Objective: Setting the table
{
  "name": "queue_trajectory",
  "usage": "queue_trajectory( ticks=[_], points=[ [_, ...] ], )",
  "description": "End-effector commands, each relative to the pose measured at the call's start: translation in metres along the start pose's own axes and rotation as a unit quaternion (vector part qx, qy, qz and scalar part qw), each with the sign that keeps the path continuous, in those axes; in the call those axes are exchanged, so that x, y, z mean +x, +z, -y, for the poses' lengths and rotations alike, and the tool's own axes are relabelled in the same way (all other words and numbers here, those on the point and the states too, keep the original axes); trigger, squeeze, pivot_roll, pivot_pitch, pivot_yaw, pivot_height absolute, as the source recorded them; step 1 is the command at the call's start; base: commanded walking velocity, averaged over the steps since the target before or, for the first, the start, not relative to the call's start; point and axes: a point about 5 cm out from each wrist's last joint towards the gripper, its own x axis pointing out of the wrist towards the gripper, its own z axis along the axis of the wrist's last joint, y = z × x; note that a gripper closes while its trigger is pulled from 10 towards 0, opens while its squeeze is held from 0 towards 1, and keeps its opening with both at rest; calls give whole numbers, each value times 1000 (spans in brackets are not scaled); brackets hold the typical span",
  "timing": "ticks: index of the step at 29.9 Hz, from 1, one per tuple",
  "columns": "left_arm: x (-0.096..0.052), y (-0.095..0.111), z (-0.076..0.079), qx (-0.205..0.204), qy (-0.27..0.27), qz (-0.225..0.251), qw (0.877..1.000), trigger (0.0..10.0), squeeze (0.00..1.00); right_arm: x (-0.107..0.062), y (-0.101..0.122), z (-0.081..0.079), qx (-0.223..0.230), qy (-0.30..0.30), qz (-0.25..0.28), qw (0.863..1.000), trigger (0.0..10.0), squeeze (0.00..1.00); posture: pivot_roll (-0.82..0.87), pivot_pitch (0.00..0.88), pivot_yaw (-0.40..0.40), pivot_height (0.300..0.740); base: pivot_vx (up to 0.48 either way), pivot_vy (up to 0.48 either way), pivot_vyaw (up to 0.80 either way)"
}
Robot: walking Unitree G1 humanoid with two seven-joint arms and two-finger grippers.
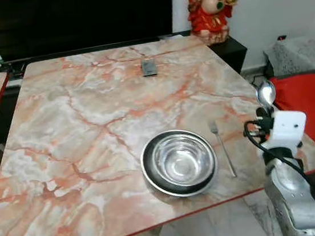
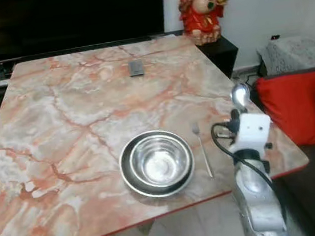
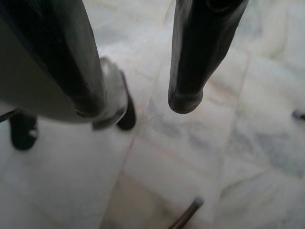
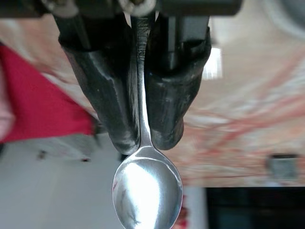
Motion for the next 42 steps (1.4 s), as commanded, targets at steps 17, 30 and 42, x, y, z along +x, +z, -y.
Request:
queue_trajectory(
  ticks=[17,30,42],
  points=[
    [-4,-18,5,-8,-14,-34,999,10000,0,37,-37,24,-45,52,-182,981,10000,0,-34,128,-25,740,0,0,0],
    [-4,-17,16,-9,-19,-31,999,10000,0,63,-40,13,-60,66,-192,977,10000,0,-24,145,-18,740,0,0,0],
    [-4,-16,33,-8,-26,-30,999,10000,0,62,-50,4,-63,93,-200,973,10000,0,-12,165,-18,740,0,0,0]
  ],
)
